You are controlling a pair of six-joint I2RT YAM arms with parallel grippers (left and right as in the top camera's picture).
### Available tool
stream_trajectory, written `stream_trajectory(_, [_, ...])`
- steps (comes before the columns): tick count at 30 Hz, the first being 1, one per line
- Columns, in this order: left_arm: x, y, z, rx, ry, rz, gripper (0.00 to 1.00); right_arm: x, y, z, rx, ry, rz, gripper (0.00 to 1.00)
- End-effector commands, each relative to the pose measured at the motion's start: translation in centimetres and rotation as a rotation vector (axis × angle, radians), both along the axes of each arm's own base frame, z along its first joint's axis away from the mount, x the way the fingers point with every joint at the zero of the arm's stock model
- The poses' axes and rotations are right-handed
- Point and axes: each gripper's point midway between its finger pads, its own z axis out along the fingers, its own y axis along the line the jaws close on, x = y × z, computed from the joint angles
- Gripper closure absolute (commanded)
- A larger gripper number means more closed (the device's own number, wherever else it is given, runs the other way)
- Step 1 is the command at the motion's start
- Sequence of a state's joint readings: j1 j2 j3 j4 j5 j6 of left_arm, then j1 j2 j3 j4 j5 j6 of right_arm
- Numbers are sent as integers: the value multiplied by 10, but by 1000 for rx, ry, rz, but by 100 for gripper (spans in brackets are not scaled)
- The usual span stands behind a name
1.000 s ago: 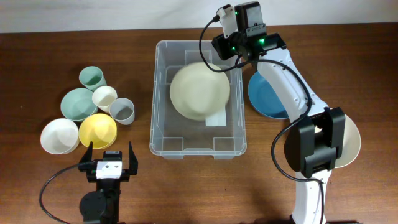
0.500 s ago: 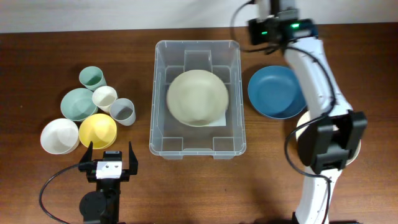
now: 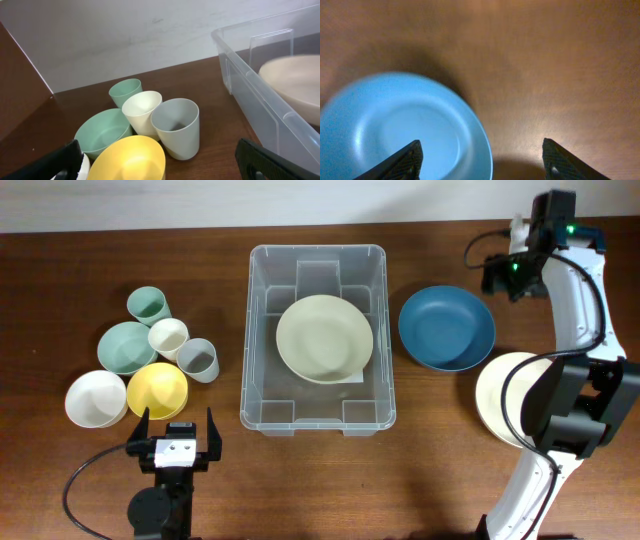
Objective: Pack container
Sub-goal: 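Grasp the rim of the blue plate with the right gripper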
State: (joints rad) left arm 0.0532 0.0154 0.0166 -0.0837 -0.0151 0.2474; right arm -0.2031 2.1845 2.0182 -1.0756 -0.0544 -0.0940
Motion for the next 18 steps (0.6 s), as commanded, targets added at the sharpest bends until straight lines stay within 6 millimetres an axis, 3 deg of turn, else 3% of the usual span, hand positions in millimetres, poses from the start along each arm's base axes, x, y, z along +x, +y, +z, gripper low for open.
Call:
stream_trajectory(1, [0, 0, -1, 16, -2, 3, 1, -17, 9, -36, 42, 99, 40, 26])
stream_trajectory(10, [0, 0, -1, 17, -2, 2, 1, -56, 17, -98, 61, 224, 79, 25])
stream_trajectory(15, [0, 0, -1, 16, -2, 3, 1, -59, 17, -124, 57, 205, 78, 35])
stream_trajectory(18, [0, 0, -1, 17, -2, 2, 1, -53, 16, -126, 50, 176, 78, 53])
